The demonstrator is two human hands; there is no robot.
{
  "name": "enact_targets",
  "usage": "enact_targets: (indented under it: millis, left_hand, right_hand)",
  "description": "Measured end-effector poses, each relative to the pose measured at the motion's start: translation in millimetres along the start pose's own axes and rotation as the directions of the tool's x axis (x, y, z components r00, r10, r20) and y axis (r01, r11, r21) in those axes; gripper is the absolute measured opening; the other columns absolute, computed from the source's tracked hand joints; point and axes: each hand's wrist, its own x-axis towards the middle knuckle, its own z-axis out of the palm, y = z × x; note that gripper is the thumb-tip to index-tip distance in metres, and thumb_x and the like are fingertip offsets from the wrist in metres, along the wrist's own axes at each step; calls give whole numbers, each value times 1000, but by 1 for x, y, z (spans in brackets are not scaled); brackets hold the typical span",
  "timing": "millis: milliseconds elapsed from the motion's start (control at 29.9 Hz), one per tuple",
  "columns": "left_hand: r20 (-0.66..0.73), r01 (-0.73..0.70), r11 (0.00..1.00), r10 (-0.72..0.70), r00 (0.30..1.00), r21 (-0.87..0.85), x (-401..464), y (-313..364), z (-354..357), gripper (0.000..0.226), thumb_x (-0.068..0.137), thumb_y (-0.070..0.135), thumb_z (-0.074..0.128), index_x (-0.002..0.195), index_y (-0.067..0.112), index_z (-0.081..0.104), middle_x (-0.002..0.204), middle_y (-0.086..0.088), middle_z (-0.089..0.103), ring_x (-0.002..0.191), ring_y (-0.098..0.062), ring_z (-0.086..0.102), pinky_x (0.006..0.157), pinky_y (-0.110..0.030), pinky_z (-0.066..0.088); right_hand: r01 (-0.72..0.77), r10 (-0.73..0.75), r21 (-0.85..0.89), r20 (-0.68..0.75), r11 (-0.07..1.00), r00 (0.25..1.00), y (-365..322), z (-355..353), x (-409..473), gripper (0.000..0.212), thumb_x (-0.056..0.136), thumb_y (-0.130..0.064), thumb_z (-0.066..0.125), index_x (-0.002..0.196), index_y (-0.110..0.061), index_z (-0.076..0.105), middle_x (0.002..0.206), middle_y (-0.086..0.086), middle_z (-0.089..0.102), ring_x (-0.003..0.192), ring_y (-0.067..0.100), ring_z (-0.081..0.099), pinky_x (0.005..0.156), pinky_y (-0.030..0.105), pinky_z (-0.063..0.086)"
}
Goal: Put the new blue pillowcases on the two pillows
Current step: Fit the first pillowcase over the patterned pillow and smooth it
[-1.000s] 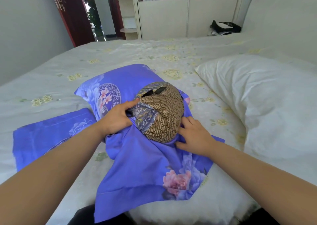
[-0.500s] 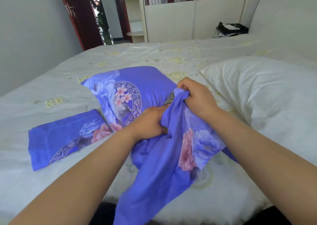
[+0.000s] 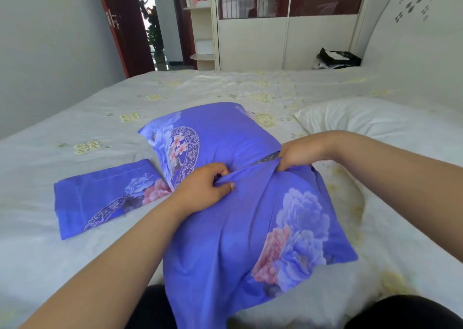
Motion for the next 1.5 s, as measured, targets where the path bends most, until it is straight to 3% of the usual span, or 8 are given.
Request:
enact_targets:
  millis: [100, 234, 367, 434, 668, 968, 1235, 1503]
  left_hand:
    - [-137, -8, 998, 17, 990, 68, -4, -3, 0, 18, 77, 39, 61, 79, 22, 55, 86, 3, 60, 81, -17, 55, 76, -32, 45]
    - [-430, 247, 959, -166, 887, 139, -18, -15, 9, 58, 69, 59, 65, 113, 24, 52, 130, -1, 43, 121, -25, 42, 98, -42, 38]
    - [-73, 503, 761, -577, 814, -409, -25, -25, 3, 124, 51, 68, 77, 149, 28, 12, 149, 2, 30, 135, -18, 35, 109, -36, 32]
    - [-82, 421, 808, -493, 866, -412, -26, -23, 3, 114, 63, 58, 77, 150, 31, 9, 143, 14, 34, 130, -6, 37, 103, -26, 33]
    - [-391, 77, 967, -171, 905, -245, -21, -5, -2, 57, 82, 17, 68, 133, 31, 49, 128, 14, 56, 115, -2, 52, 96, -19, 39]
    - [-415, 154, 967, -59, 908, 200, -2, -17, -2, 46, 91, 12, 52, 136, 21, 48, 144, -4, 44, 130, -25, 41, 108, -37, 33]
    - [-207, -246, 924, 312, 927, 292, -15, 52, 30, 47, 89, 52, 43, 117, 21, 65, 124, 6, 63, 119, -14, 55, 101, -37, 42]
    - [-214, -320, 842, 441, 872, 434, -23, 72, 61, 43, 85, 49, 54, 115, 21, 67, 114, 5, 67, 104, -19, 62, 92, -31, 39]
  right_hand:
    - [-35, -24, 314, 181, 949, 983, 0, 0, -17, 34, 87, -13, 49, 62, -16, 72, 69, 1, 70, 59, 13, 65, 52, 19, 48]
    - [56, -45, 319, -43, 946, 998, 11, 16, -25, 31, 91, -24, 49, 61, -19, 57, 69, -4, 59, 66, 12, 56, 66, 24, 43]
    - [74, -29, 87, -432, 993, 901, 35, 43, -20, 31, 89, -43, 55, 67, -22, 59, 107, 1, 56, 108, 17, 50, 94, 28, 38]
    - [2, 45, 90, -508, 996, 860, 39, 59, -18, 20, 85, -46, 61, 73, -29, 59, 139, 3, 35, 132, 20, 34, 107, 25, 26]
    - [422, -230, 53, -775, 905, 589, 37, 109, -10, 13, 80, -21, 62, 86, -25, 51, 122, 1, 49, 113, 10, 44, 89, 28, 36]
    - [519, 121, 357, -893, 777, 433, 29, 107, 24, 37, 80, -29, 73, 105, -20, 47, 114, 2, 50, 99, 9, 50, 88, 9, 35]
    - [-92, 404, 634, -369, 768, 837, 55, 95, -24, 64, 85, -71, 35, 98, -12, 54, 98, 7, 62, 85, 27, 63, 71, 37, 55]
    - [79, -20, 539, -114, 838, 993, 86, 107, -48, 74, 64, -38, 84, 124, -18, 45, 118, 2, 62, 89, 11, 64, 84, 32, 53]
